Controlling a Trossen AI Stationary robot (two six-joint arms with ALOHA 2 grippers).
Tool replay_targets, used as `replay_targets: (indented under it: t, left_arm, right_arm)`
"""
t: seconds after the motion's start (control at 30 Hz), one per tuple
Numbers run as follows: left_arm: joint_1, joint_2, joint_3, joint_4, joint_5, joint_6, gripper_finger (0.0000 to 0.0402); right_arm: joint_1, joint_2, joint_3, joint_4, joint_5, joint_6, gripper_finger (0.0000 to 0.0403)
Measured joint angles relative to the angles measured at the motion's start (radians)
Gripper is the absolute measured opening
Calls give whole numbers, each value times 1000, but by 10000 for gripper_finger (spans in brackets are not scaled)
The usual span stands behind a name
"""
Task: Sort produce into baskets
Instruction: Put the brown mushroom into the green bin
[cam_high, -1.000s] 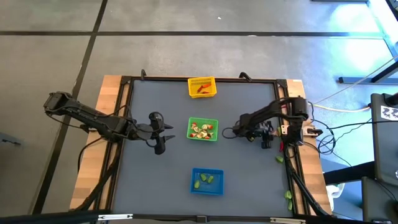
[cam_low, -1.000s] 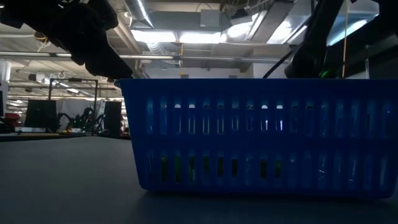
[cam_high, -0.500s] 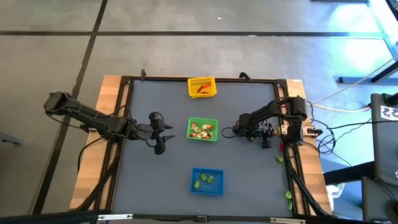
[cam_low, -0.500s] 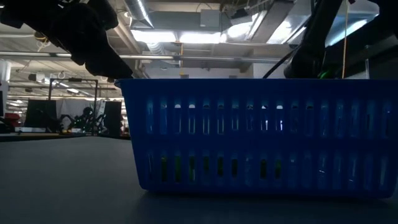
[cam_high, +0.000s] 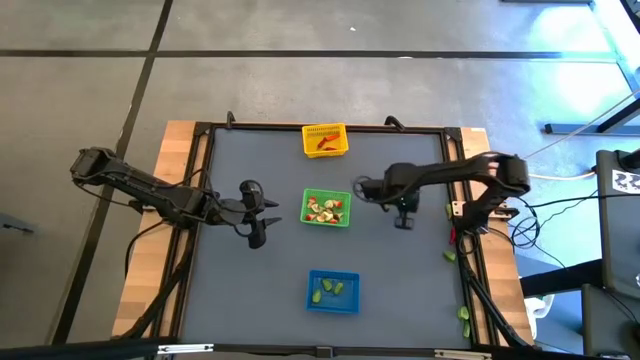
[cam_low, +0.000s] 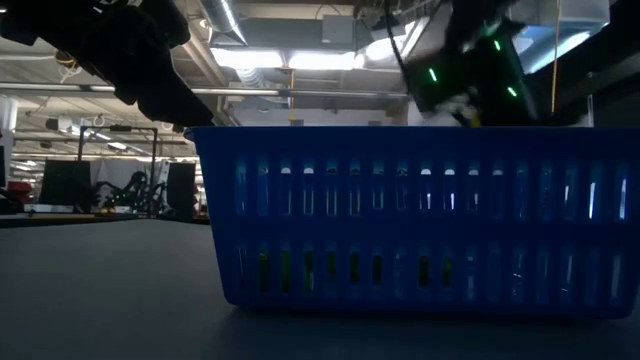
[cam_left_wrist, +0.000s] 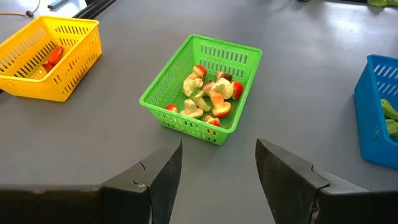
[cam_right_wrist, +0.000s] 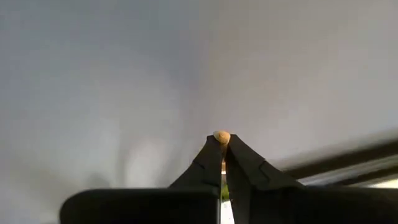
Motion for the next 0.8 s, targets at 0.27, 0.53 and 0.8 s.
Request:
replay_targets:
  t: [0.27,0.53,0.8]
  left_arm:
    - [0,-30,0,0,0,0,200]
    - [0,-48,0,0,0,7,200]
    - [0,-48,0,0,0,11,200]
  right_arm:
    - [49,-62,212,277,-2,68,6]
    - [73,7,221,765,-57,77,22]
    - [63,102,221,803,-47,80,48]
